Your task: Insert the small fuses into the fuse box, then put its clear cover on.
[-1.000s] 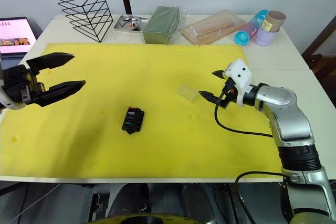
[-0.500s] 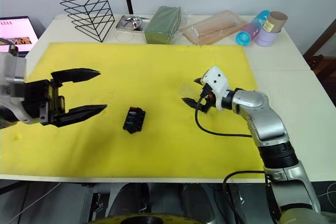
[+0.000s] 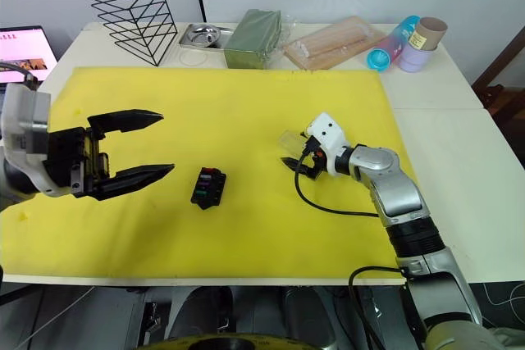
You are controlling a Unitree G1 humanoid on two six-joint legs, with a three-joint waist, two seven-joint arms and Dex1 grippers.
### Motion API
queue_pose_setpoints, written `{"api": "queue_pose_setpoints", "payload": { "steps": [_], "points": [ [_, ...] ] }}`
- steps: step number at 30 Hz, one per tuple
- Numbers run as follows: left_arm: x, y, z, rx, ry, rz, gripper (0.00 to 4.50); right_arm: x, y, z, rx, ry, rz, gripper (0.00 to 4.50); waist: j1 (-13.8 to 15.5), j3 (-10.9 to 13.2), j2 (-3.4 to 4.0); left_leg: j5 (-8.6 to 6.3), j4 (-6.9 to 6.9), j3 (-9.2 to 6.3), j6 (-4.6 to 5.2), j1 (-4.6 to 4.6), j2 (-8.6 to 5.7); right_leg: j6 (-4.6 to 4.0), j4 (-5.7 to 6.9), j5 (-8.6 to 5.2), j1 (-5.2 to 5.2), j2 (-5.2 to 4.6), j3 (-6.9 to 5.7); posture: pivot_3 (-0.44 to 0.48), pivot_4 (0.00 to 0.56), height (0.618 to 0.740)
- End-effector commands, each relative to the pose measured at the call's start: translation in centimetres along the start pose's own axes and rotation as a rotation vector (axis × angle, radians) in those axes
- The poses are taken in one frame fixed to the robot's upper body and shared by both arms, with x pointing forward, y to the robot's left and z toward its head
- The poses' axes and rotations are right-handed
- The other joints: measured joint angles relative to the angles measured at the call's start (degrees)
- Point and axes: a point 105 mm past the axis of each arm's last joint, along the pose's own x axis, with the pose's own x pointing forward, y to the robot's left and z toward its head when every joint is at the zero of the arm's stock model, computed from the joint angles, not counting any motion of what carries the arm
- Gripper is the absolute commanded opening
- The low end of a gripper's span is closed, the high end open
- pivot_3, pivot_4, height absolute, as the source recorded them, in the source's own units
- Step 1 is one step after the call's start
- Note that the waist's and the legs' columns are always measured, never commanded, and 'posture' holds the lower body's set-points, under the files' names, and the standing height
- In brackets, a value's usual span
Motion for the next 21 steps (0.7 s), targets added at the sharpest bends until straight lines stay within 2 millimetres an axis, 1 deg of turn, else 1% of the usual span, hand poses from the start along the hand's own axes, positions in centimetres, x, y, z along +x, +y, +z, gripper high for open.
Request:
{"api": "queue_pose_setpoints", "payload": {
  "steps": [1,6,11,12,16,19,21],
  "points": [
    [0.2,-0.4,0.5,0.017,-0.013,-0.011,4.50,0.0,0.1,1.6,-0.001,-0.052,0.001,3.50,0.05,0.00,0.00,0.00,0.00,0.00,0.00,0.00,0.00,0.00,0.00,0.00,0.01,0.00,0.00,0.000,0.150,0.740],
    [0.2,-0.7,0.2,0.005,-0.009,-0.007,4.50,-0.1,0.1,1.7,0.015,-0.056,-0.006,1.85,0.02,0.00,0.00,0.00,0.00,-0.01,-0.01,0.00,0.00,0.00,0.00,0.00,0.01,0.00,0.00,0.000,0.150,0.740],
    [-0.2,-1.2,-0.4,-0.016,0.003,0.018,4.50,-0.5,-0.2,2.6,0.006,-0.095,-0.020,1.81,-0.05,0.00,0.00,0.00,-0.01,-0.02,-0.01,0.00,0.01,0.00,0.00,0.00,0.00,0.01,-0.01,0.000,0.150,0.740],
    [-0.5,-1.5,-0.8,-0.028,0.014,0.037,4.50,-0.9,-0.1,3.1,0.004,-0.109,-0.005,1.81,-0.09,0.00,0.00,0.00,-0.01,-0.02,-0.01,0.00,0.01,0.00,0.00,0.00,0.00,0.00,-0.01,0.000,0.150,0.740],
    [-1.0,-3.4,-3.6,-0.091,0.033,0.164,4.50,-2.2,0.9,5.5,-0.054,-0.148,0.075,1.81,-0.13,0.00,0.02,-0.01,-0.06,0.02,0.00,0.03,0.01,0.00,-0.02,0.00,-0.02,-0.05,0.09,0.000,0.150,0.740],
    [-0.9,-4.7,-6.2,-0.139,0.050,0.230,4.50,-2.3,1.0,6.6,-0.073,-0.160,0.088,1.81,-0.06,-0.01,0.00,0.00,0.00,0.02,-0.01,0.01,0.00,0.00,-0.01,0.00,0.00,-0.05,0.05,0.000,0.150,0.740],
    [-0.8,-4.8,-8.3,-0.149,0.081,0.277,4.50,-2.2,1.0,7.0,-0.086,-0.169,0.081,1.81,0.18,-0.02,0.02,0.00,0.01,-0.02,-0.01,0.08,-0.01,-0.01,-0.02,0.00,0.10,-0.03,0.05,0.000,0.150,0.740]
  ]
}}
